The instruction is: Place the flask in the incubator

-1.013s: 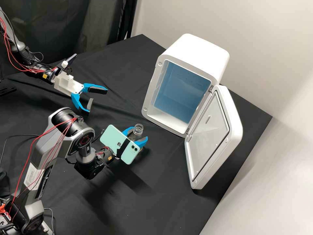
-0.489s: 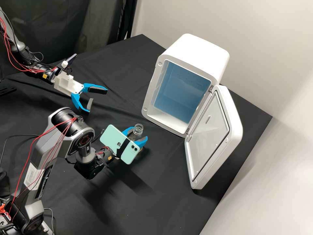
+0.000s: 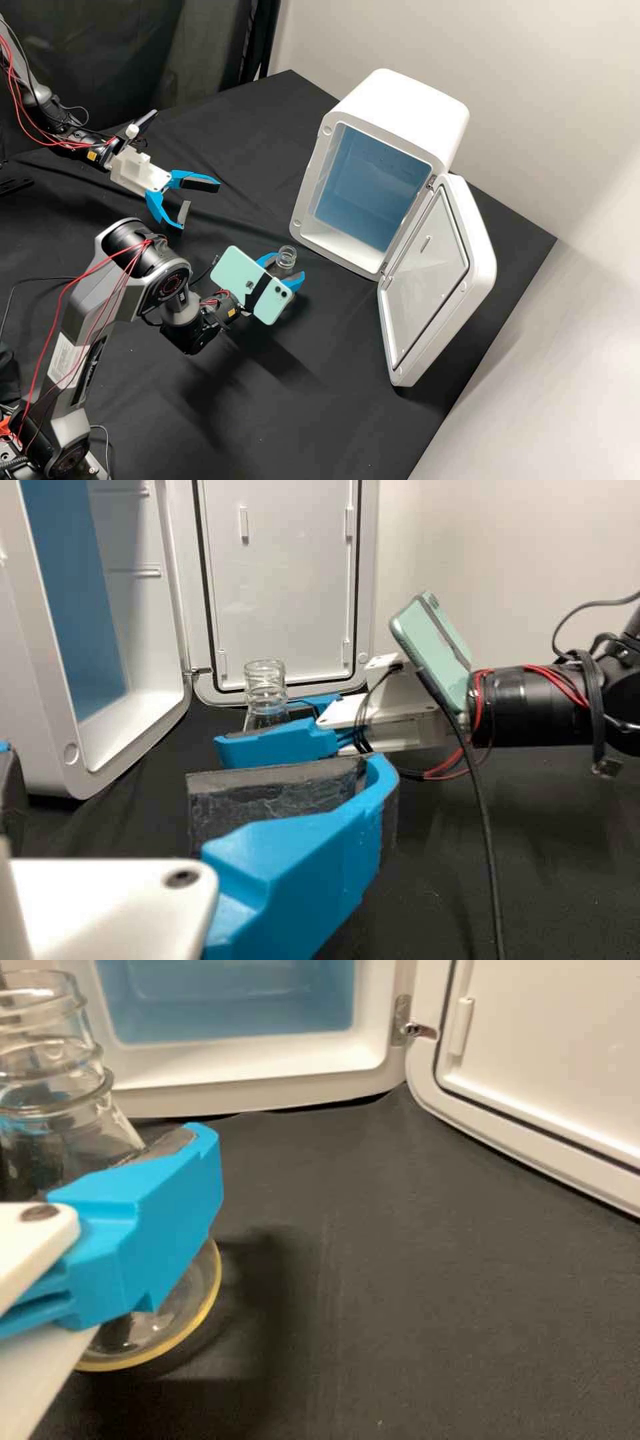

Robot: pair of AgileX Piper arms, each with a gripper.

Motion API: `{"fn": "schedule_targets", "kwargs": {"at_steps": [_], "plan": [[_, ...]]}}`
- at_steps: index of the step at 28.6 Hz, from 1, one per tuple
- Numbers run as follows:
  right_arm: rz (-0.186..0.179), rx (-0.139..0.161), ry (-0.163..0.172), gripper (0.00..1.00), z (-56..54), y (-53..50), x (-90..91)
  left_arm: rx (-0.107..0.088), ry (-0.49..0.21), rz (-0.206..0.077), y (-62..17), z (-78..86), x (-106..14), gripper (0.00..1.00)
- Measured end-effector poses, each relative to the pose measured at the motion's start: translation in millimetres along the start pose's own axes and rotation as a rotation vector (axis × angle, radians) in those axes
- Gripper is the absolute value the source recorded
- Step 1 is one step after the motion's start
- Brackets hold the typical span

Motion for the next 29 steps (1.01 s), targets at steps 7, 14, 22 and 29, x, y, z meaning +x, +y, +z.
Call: {"fn": "schedule_targets", "kwargs": {"at_steps": [7,14,22,29], "plan": [[0.029,0.01,-0.001,0.0,-6.4,10.2,15.8,0.002,-0.001,0.005,1.6,0.6,-0.5,1.0],[0.066,0.028,-0.024,0.0,-2.9,21.3,31.3,0.006,-0.003,0.013,4.1,1.5,-1.3,1.0],[0.114,0.048,-0.04,0.0,-2.0,37.3,43.7,0.007,-0.005,0.015,4.5,2.3,-1.3,1.0],[0.126,0.052,-0.031,0.0,-8.0,45.0,52.0,0.007,-0.005,0.015,4.5,2.3,-1.3,1.0]]}}
